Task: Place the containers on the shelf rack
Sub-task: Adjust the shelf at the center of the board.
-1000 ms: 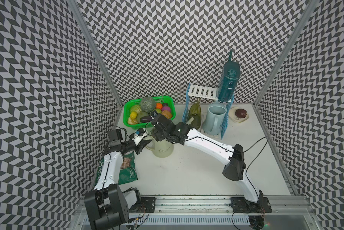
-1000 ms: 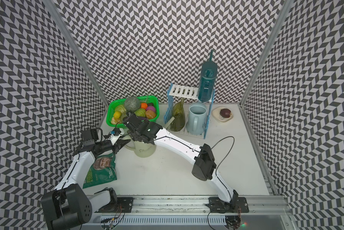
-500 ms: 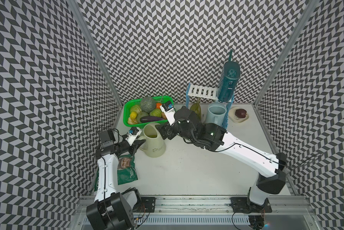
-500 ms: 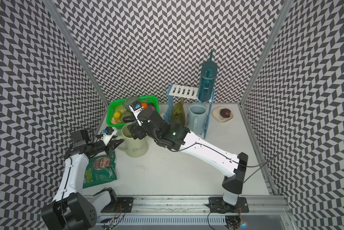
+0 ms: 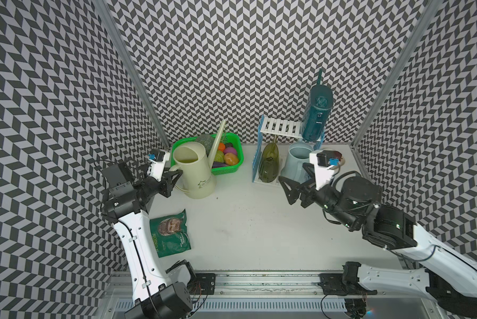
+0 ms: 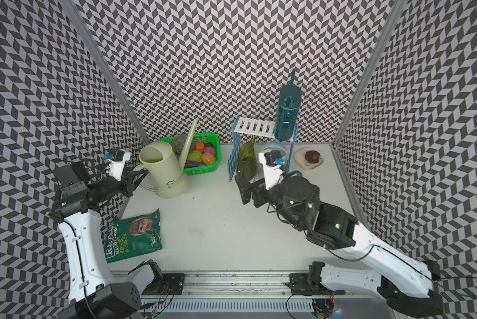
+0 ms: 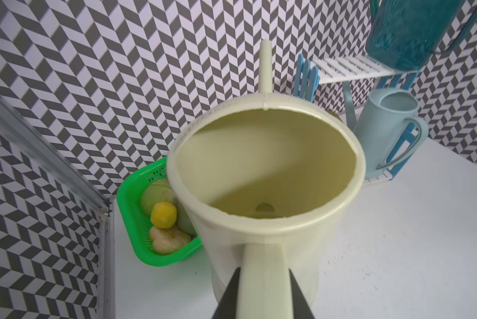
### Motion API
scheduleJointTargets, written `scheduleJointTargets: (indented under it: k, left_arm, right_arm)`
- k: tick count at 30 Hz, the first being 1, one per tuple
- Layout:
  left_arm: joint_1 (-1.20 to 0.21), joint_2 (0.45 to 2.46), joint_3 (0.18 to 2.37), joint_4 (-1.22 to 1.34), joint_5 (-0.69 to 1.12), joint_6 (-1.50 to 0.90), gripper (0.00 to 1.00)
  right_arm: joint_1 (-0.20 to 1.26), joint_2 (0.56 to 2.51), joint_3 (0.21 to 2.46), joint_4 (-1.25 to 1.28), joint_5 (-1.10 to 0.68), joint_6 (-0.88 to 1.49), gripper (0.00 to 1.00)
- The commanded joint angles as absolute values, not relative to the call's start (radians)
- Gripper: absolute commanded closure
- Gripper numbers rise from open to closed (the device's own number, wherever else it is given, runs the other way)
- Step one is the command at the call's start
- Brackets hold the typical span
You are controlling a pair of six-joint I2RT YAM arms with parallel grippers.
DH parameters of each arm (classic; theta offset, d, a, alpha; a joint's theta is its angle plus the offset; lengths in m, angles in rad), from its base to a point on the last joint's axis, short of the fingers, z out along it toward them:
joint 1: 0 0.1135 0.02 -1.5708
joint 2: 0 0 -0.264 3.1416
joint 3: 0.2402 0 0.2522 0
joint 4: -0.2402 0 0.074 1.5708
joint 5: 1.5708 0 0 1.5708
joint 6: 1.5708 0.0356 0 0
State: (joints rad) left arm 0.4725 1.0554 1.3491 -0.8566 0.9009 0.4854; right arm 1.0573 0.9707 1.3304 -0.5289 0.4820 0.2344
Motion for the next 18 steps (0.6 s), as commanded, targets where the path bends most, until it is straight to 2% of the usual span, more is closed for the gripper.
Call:
scheduleJointTargets:
  k: [1,10,15,18]
  left_arm:
    - [0.331,1.067,1.523,-0.749,0.815,0.22,1.0]
    - [-0.211,1.343,1.921,-0.687,0.387,-0.006,1.0]
    - [-0.465,1.547,2.152,-0.671,0.106,-0.039,1.0]
    - [-0.558,1.649,2.242,-0.632,-0.04,-0.057,1.0]
  right_arm:
    - [0.972,0.958,1.298,-0.663,0.562,0.351,0.0]
    - [0.58,0.959,1.211,-0.75,0.397,0.373,0.03]
    - [0.471,0.945,1.143,-0.718,0.331,0.362,0.04]
    - [0.44,0.935,1.117,-0.708,0.317,0.359,0.04]
